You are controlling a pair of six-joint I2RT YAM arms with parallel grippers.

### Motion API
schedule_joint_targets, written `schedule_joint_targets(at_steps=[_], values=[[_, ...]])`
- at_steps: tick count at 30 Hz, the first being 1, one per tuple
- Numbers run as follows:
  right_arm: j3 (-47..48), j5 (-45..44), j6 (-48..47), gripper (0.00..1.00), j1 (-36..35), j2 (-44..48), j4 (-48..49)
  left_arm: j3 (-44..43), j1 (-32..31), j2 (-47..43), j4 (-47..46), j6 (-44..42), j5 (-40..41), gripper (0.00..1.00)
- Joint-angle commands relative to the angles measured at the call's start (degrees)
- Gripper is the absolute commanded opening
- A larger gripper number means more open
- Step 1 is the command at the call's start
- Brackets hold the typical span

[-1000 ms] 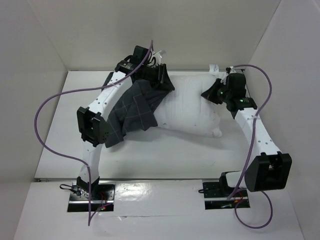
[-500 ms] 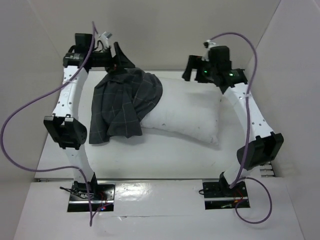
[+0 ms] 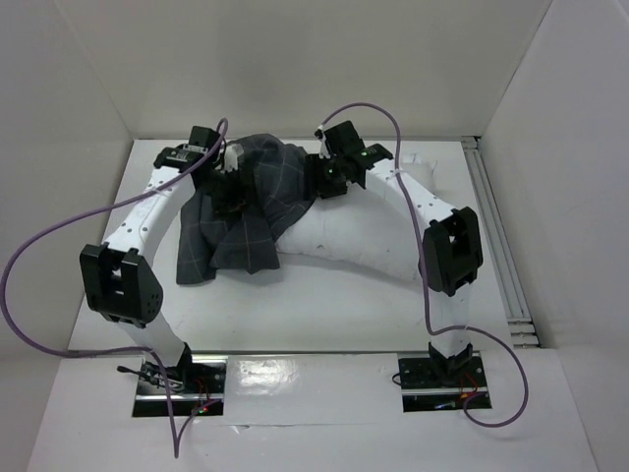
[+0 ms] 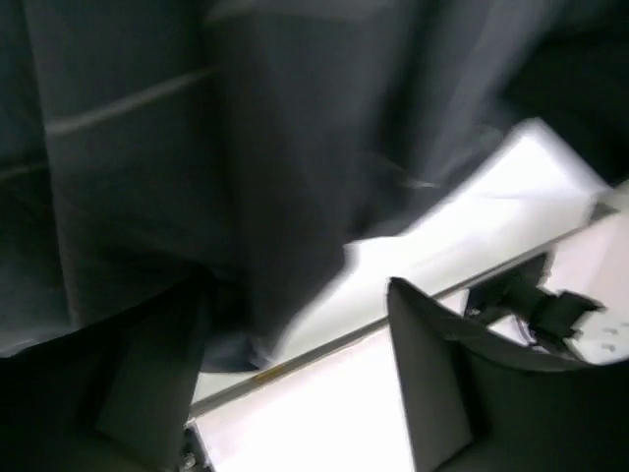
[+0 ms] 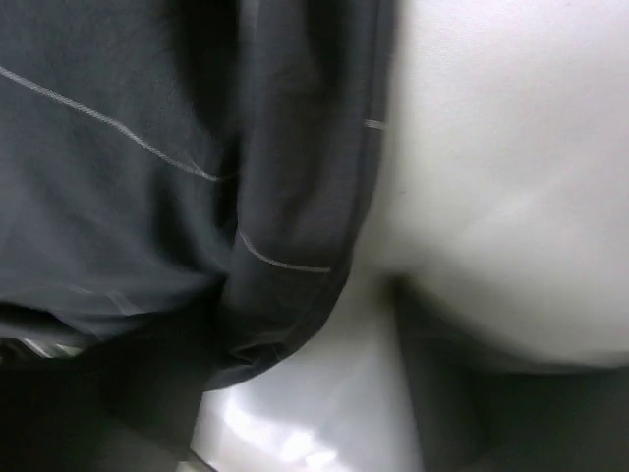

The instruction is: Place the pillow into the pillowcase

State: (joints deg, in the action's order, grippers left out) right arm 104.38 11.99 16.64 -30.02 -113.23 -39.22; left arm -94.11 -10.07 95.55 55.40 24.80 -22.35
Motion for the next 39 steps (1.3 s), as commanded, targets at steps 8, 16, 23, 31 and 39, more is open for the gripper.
schedule_joint_targets(at_steps=[8,16,23,31,39], values=[[-5.9,-6.1,-0.8,0.0,2.1,3.4,0.6,-2.8,10.6,1.5,3.8,0.9,15.9,0.0],[-10.2,-5.8,-1.4,0.0,3.7,7.2,0.6,-23.8,20.7,7.5,3.1,6.5,23.7,0.0],[-8.8,-5.2,-0.8,0.0,1.8,7.8,1.2,-42.1,21.2,24.3,-1.9,3.0,28.9,0.41],[-4.2,-6.6,0.9,0.78,1.4,11.5,1.0,-27.9,9.2,7.7,-2.7,-0.4,29.6,0.82],[-7.0,-10.7,3.8,0.92,13.5,18.6,-3.4,-6.3,-10.2,-7.9,-4.5,2.9,37.4,0.64]])
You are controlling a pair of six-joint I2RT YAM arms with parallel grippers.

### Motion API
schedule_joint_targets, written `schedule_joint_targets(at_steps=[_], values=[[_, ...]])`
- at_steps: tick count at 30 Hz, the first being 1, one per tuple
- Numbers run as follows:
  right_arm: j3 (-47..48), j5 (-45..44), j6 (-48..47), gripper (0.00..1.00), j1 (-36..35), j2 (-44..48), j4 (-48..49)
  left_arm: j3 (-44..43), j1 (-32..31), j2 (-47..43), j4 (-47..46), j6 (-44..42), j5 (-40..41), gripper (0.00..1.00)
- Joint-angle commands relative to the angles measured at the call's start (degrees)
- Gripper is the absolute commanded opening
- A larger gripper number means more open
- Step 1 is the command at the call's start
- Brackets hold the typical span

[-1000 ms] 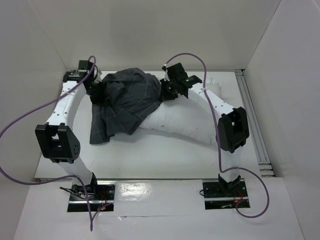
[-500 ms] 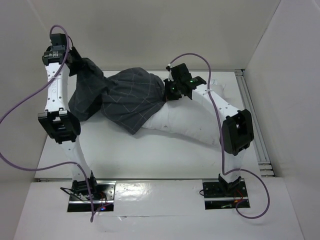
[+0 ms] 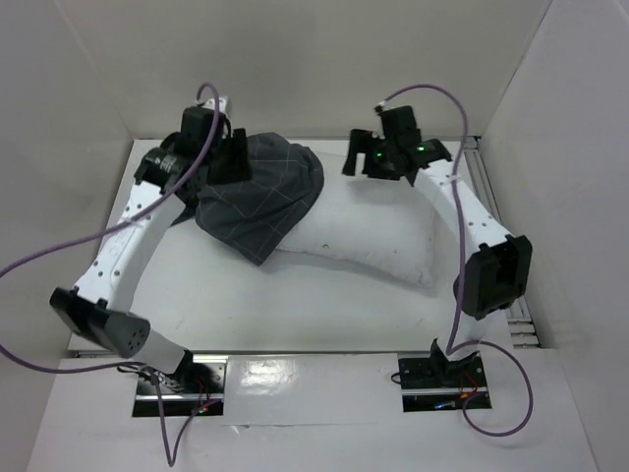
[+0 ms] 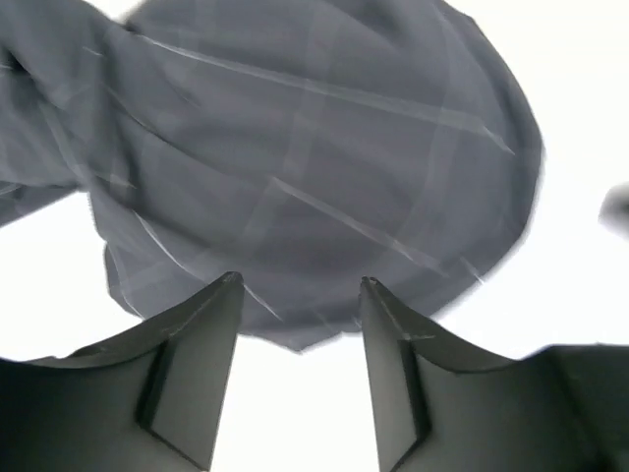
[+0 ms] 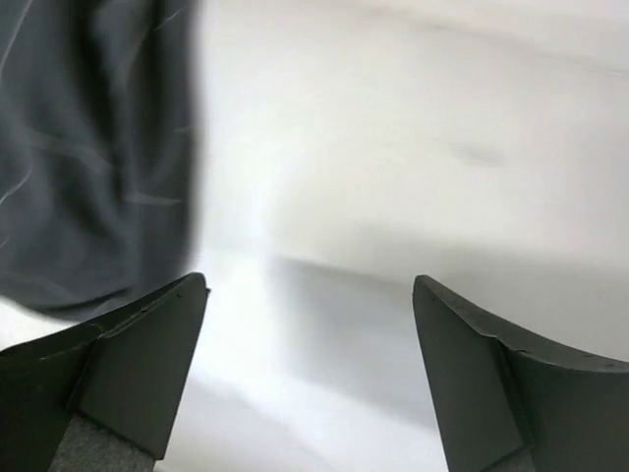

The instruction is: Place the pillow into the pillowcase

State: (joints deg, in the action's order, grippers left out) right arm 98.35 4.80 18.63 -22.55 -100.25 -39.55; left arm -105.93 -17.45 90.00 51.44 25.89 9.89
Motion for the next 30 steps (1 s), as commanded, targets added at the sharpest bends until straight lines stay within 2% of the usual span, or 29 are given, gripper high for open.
schedule_joint_targets(at_steps=[1,2,4,5,8,12,15,17,20,30], values=[[-3.7,-3.0,2.4,0.93,8.3,7.6,-3.6,12.3,-7.0,-5.6,-2.5,1.8,6.8,0.68],[-5.3,-0.5,2.4,0.93,12.7,8.7,-3.6,15.9,-9.1,-7.4,-4.7,1.2,6.8,0.77],[-8.1,1.8,2.4,0.94,16.9,10.7,-3.6,21.6,-14.8,-10.5,-8.6,2.1,7.7,0.85],[-10.6,2.6,2.4,0.94,18.6,12.7,-3.6,25.8,-16.3,-12.2,-9.4,2.1,7.7,0.86],[-13.7,4.7,1.1,0.94,23.6,15.5,-5.2,30.3,-22.2,-11.5,-8.9,4.2,10.1,0.88],[-17.8,4.7,1.1,0.95,24.1,18.2,-6.0,36.3,-26.6,-9.3,-10.0,9.3,14.3,0.89],[-19.7,5.2,0.4,0.96,24.7,18.9,-7.2,39.4,-26.6,-7.1,-10.6,12.2,17.8,0.89],[-20.2,4.7,-0.1,0.98,24.7,19.6,-7.7,41.9,-26.6,-5.2,-11.2,12.7,19.4,0.85],[-21.5,4.7,-0.6,0.99,25.9,20.2,-7.7,45.5,-26.6,-3.6,-15.8,12.0,20.5,0.85],[-22.1,5.2,-1.2,0.99,26.4,20.2,-8.3,51.1,-24.4,-0.6,-23.1,16.0,27.5,0.81]])
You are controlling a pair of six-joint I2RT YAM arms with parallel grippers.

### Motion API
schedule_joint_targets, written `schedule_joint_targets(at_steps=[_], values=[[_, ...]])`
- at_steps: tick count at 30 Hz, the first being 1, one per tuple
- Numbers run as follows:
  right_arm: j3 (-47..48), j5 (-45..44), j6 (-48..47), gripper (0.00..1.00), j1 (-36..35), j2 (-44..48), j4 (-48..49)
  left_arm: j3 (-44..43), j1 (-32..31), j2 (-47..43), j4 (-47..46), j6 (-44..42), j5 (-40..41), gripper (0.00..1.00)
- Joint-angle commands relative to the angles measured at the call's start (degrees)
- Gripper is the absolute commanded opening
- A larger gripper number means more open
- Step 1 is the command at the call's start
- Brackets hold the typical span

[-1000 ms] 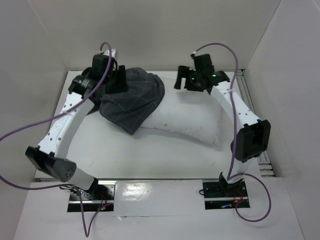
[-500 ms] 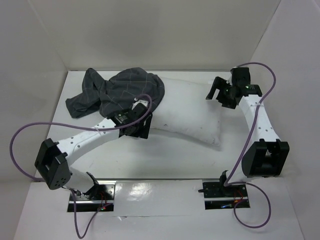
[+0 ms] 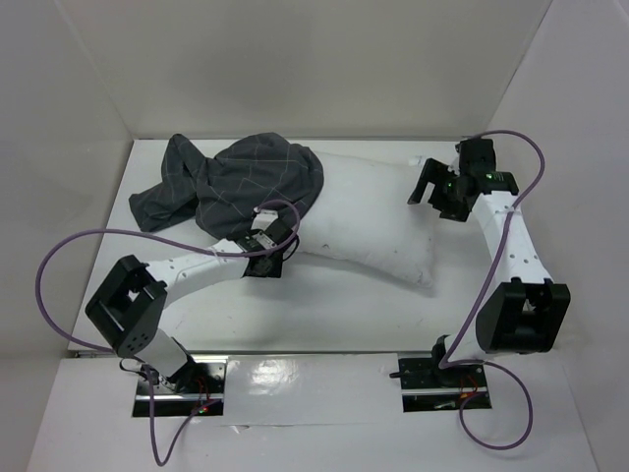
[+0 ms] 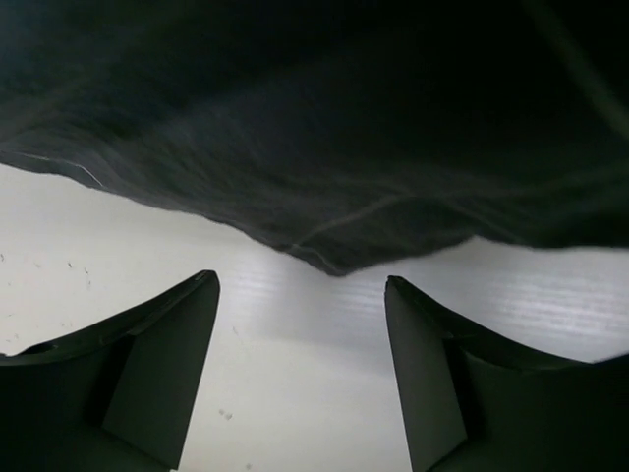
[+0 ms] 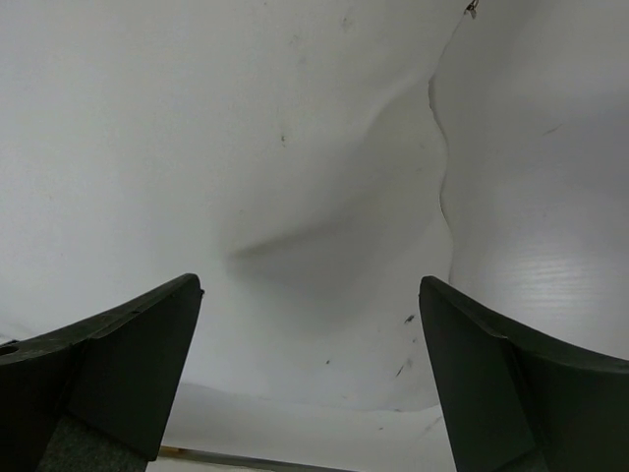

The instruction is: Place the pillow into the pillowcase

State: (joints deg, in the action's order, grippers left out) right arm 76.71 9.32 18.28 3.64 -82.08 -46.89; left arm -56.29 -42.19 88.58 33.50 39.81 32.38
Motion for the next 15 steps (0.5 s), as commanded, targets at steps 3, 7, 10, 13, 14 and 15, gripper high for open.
schedule_joint_targets(at_steps=[3,7,10,13,14,15], values=[[-0.4,0.7,-1.4,1.0,0.2,1.5,-0.9,2.7,0.4,0.8,-8.4,2.1,7.4,0.79],[-1.7,2.1,-1.9,1.0,0.2,2.1,-0.9,2.7,2.6,0.8,-9.6,1.9,7.5,0.76],[-3.0,3.7,-1.9,0.99,0.2,2.6,-2.2,1.5,3.9,0.8,-10.3,1.9,8.0,0.74],[-4.9,4.2,-2.5,1.0,0.2,4.4,-3.6,-0.8,4.6,1.3,-10.3,0.6,6.6,0.37],[-6.6,4.2,-2.5,1.0,0.2,4.4,-3.6,-1.5,4.6,1.3,-10.3,0.1,6.6,0.19],[-7.4,4.2,-2.5,1.0,0.2,5.2,-3.6,-2.3,4.6,1.9,-10.3,-0.7,5.9,0.0]])
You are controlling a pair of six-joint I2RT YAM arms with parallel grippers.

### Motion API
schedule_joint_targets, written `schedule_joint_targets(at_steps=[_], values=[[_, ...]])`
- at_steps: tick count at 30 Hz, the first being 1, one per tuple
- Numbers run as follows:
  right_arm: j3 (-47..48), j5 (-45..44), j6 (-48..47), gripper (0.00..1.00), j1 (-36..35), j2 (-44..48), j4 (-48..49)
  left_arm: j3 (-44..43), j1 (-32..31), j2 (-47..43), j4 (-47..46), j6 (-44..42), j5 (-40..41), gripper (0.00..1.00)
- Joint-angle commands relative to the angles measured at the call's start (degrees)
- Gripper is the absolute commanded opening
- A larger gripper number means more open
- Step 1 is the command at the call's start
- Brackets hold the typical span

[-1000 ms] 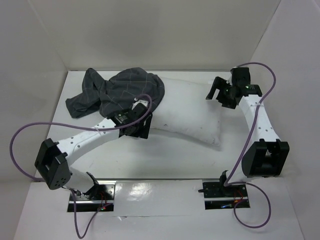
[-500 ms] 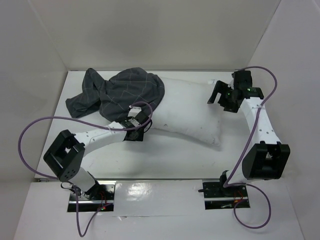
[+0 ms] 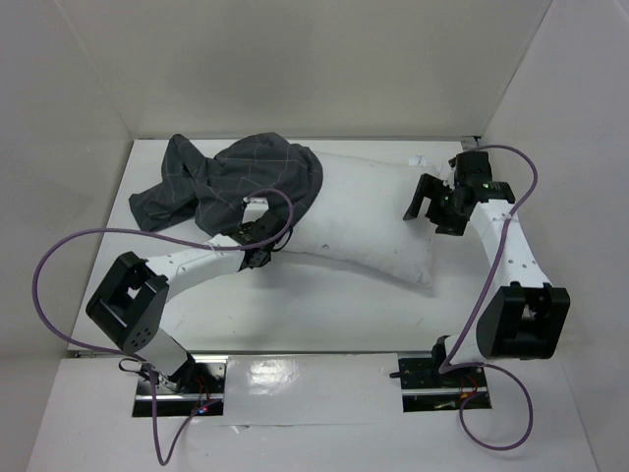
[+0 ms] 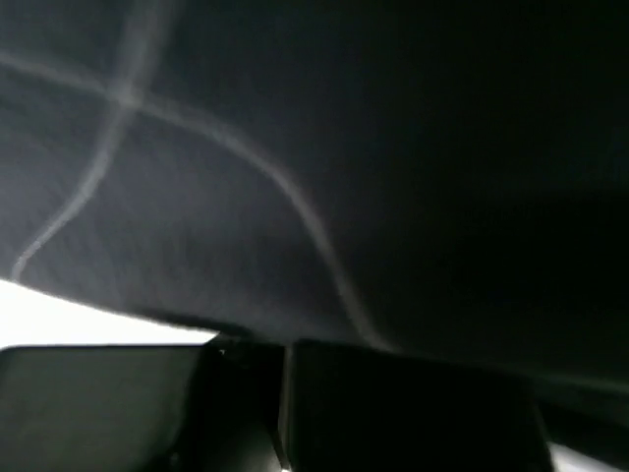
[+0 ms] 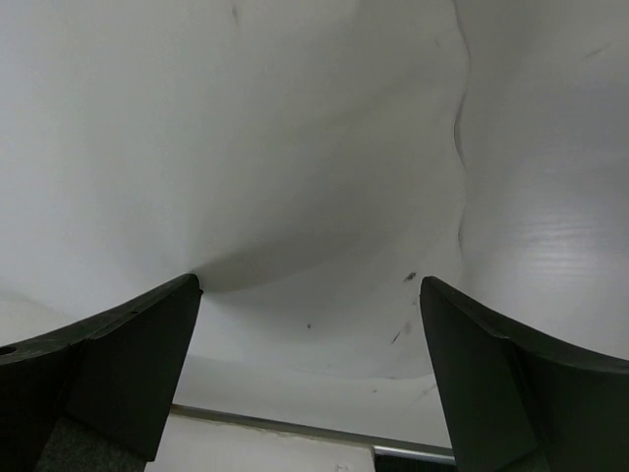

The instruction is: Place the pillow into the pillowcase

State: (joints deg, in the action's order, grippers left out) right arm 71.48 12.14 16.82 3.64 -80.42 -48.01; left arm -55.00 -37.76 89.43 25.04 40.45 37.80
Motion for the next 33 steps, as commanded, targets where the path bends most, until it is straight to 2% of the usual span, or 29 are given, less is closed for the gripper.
schedule_joint_targets(at_steps=[1,4,6,8,9,10,11,12,13,14,15,18,21,23,26,30,33], values=[[-3.1,2.0,-1.0,1.0,0.2,3.5,-1.7,-4.4,0.1,1.1,-1.1,-1.3,-0.6,0.0],[-5.9,5.1,-1.0,1.0,0.2,3.5,-0.5,-6.5,-0.4,1.8,-0.6,-1.9,-2.8,0.0],[-7.9,10.8,-1.0,0.99,0.2,2.9,0.5,-8.4,-1.2,1.8,-0.6,-2.4,-4.4,0.0],[-9.3,13.8,0.4,0.86,-2.0,2.2,3.5,-10.8,-3.2,2.3,-1.2,-3.3,-7.3,0.0],[-10.8,16.4,1.6,0.62,-4.4,1.7,5.5,-12.1,-4.0,3.5,-1.2,-3.3,-8.5,0.0],[-11.4,17.5,3.5,0.44,-5.8,1.7,10.7,-13.8,-4.9,4.2,-1.2,-3.3,-12.5,0.0],[-11.4,18.6,5.7,0.23,-7.2,0.9,13.8,-18.7,-6.5,5.1,-1.2,-3.3,-16.1,0.0],[-10.8,21.9,10.6,0.08,-10.0,0.9,17.4,-21.8,-7.6,6.3,-1.2,-3.3,-19.9,0.0],[-9.6,23.1,12.8,0.0,-11.2,0.0,23.8,-25.5,-8.8,9.2,-1.8,-3.3,-23.3,0.0],[-8.0,23.8,14.8,0.0,-12.0,-0.5,26.1,-29.9,-11.5,11.1,-1.8,-3.3,-28.9,0.0],[-4.5,24.4,17.3,0.0,-12.6,-1.4,28.0,-40.0,-12.9,12.9,-1.8,-6.1,-31.2,0.0],[-0.1,23.8,17.3,0.0,-13.1,-2.0,27.1,-57.6,-15.1,18.3,4.7,-8.2,-33.7,0.0],[-2.1,22.0,16.8,0.0,-13.1,-0.1,26.2,-62.5,-10.4,18.3,5.4,-8.2,-40.1,0.0],[-6.7,21.3,17.3,0.0,-12.6,1.1,28.1,-63.1,-7.7,18.3,5.4,-7.5,-42.7,0.0],[-8.3,20.6,17.8,0.0,-12.6,1.6,28.1,-65.1,-3.4,18.9,6.0,-8.7,-44.7,0.0],[-1.9,21.2,14.2,0.0,-12.0,2.1,23.9,-70.2,0.8,18.3,9.6,-9.2,-48.5,0.0],[6.4,21.2,7.5,0.0,-12.0,1.1,14.6,-74.9,0.8,15.5,12.7,-10.7,-49.6,0.0]])
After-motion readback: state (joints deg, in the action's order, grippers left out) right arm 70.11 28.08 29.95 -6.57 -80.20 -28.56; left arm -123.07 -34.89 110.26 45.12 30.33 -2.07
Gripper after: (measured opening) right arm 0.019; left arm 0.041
